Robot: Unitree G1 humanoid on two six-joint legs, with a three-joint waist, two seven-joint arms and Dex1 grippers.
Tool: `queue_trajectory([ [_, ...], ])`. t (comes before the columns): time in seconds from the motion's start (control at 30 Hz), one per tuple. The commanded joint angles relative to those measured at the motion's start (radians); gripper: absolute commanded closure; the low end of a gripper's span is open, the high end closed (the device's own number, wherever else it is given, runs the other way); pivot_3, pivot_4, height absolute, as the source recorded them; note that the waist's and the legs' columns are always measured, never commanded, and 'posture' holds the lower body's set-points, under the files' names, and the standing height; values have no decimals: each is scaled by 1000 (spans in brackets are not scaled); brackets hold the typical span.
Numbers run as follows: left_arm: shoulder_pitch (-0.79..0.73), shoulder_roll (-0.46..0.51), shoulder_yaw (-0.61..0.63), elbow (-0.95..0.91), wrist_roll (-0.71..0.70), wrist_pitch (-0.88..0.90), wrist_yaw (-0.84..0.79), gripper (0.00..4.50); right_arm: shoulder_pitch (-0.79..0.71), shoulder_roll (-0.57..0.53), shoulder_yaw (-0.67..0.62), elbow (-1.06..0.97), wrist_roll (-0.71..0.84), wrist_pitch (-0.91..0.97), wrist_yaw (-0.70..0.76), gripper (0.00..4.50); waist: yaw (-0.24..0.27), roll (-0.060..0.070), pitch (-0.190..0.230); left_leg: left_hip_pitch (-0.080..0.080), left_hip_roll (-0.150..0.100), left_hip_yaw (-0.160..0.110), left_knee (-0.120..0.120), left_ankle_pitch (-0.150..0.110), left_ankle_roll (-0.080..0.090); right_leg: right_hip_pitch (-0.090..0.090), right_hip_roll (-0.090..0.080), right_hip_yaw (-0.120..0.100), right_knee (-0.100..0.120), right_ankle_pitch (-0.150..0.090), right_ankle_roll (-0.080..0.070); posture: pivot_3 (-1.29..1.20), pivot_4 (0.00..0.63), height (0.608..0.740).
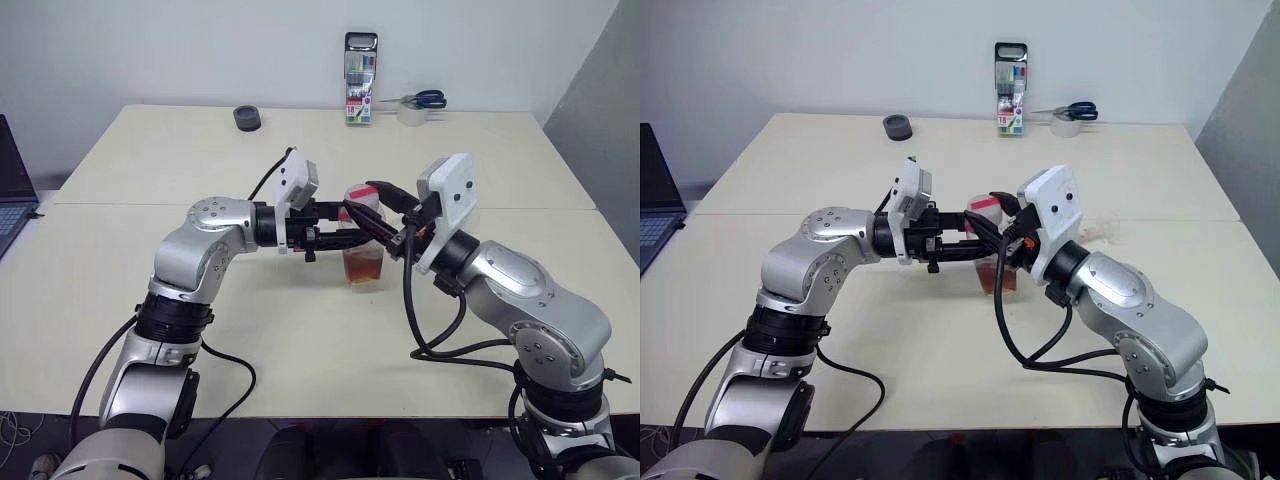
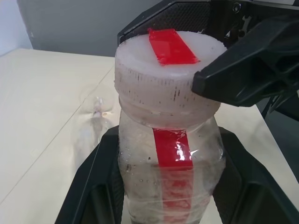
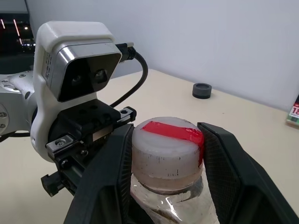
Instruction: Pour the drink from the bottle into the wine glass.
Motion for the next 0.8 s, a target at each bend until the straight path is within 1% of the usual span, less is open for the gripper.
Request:
queue_trajectory([
  [0.03, -4, 26, 7, -96, -50, 8, -57, 2444, -7, -39, -56, -3, 48, -30, 97, 2692, 0, 0, 0, 0, 0, 0, 0, 0, 0, 0, 0, 0, 0, 0, 0, 0, 150, 740],
  [0.1, -3, 37, 7, -112, -67, 21, -80, 2444, -15, -65, -79, 15, 89, -30, 158, 2692, 0, 0, 0, 0, 0, 0, 0, 0, 0, 0, 0, 0, 0, 0, 0, 0, 150, 740],
  [0.17, 4, 73, 4, -164, -111, 46, -145, 2444, -65, -159, -118, 80, 179, -20, 347, 2692, -1, 1, 1, 0, 0, 0, 0, 0, 0, 0, 0, 0, 0, 0, 0, 0, 150, 740],
  [0.23, 10, 94, -1, -189, -131, 52, -188, 2444, -123, -219, -119, 172, 203, -31, 470, 2692, -1, 1, 1, 0, 0, 0, 0, -1, 1, 0, 0, 0, 0, 0, 0, 0, 150, 740],
  [0.37, 7, 100, 1, -173, -124, 34, -196, 2444, -197, -254, -104, 277, 170, -73, 542, 2692, -1, 1, 1, 1, 0, 0, 0, -2, 4, 1, 1, 0, 0, 0, 0, 0, 150, 740],
  [0.43, 8, 99, 4, -164, -111, 25, -185, 2444, -199, -262, -120, 283, 175, -67, 541, 1953, 1, 1, 1, 1, 0, 0, 0, -2, 4, 1, 1, 0, 0, 0, 0, 0, 150, 740],
  [0.47, 11, 98, 6, -159, -103, 18, -175, 2444, -186, -272, -135, 268, 190, -55, 540, 1652, 1, 1, 1, 0, 0, 0, 0, -2, 4, 1, 0, 0, 0, 0, 0, 0, 150, 740],
  [0.53, 26, 86, 12, -148, -79, 8, -130, 2444, -132, -303, -182, 201, 245, -9, 522, 935, 3, 1, 1, 0, 0, 0, 0, -2, 3, 1, 0, 0, -1, 0, 0, 0, 150, 740],
  [0.6, 44, 82, 20, -143, -65, 2, -92, 2444, -75, -316, -244, 121, 323, 50, 447, 193, 8, 1, 1, -1, 0, -1, 0, -2, 3, 1, 0, -1, -2, 0, 0, 0, 150, 740],
  [0.63, 50, 82, 25, -139, -62, 7, -76, 2444, -41, -322, -267, 71, 351, 68, 409, 38, 8, 1, 1, -1, 0, -1, 0, -2, 3, 1, -1, -1, -2, 0, 0, 0, 150, 740],
  [0.7, 60, 85, 29, -134, -55, 9, -53, 2444, 12, -326, -296, -5, 385, 89, 340, 38, 7, 0, 1, -1, 0, -1, 0, -1, 1, 1, -1, -1, -2, 0, 0, 0, 150, 740],
  [0.8, 78, 87, 32, -110, -38, 6, -20, 2444, 74, -281, -283, -88, 378, 87, 213, 38, 1, 0, 1, 0, 0, -1, 0, -2, 4, 1, 0, 0, 0, 0, 0, 0, 150, 740],
])
